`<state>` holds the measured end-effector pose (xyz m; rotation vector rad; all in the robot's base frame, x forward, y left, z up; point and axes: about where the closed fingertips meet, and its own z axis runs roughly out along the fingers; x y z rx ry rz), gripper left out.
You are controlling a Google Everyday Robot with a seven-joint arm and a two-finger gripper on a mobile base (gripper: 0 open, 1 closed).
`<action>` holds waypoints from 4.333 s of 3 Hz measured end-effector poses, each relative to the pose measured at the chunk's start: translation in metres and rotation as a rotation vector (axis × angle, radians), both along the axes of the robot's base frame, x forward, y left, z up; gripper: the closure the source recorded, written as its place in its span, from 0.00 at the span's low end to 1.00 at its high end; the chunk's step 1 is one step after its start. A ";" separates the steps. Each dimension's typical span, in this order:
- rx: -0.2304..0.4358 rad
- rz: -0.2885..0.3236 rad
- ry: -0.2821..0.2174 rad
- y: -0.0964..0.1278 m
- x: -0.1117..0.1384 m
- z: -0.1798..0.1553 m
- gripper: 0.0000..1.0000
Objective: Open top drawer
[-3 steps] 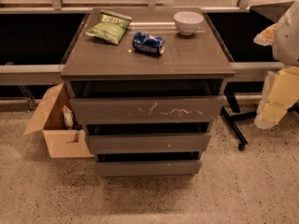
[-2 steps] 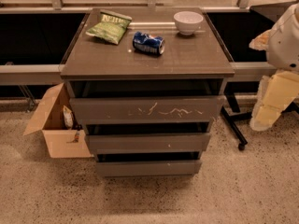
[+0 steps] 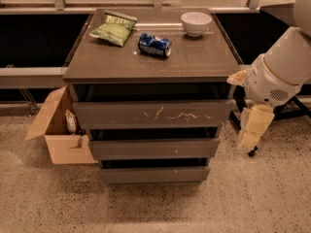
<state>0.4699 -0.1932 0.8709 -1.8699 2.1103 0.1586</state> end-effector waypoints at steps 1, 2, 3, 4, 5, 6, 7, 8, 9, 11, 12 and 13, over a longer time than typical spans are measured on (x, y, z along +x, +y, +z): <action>0.000 0.001 0.000 0.000 0.000 0.000 0.00; 0.006 0.029 -0.005 0.006 0.006 -0.011 0.00; 0.019 0.091 -0.014 0.012 0.028 -0.042 0.00; 0.024 0.129 0.010 0.014 0.059 -0.087 0.00; 0.040 0.138 0.071 0.008 0.108 -0.163 0.00; 0.040 0.138 0.071 0.008 0.108 -0.164 0.00; 0.033 0.174 0.042 0.008 0.122 -0.173 0.00; 0.033 0.209 0.000 0.003 0.141 -0.185 0.00; 0.035 0.234 -0.041 -0.003 0.157 -0.194 0.00; 0.039 0.275 -0.055 -0.004 0.183 -0.215 0.15; 0.059 0.289 -0.059 -0.002 0.181 -0.215 0.40; 0.096 0.303 -0.065 0.001 0.165 -0.205 0.63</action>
Offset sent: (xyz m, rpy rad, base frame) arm 0.0148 0.0113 -0.0264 0.0166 -0.0100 0.0651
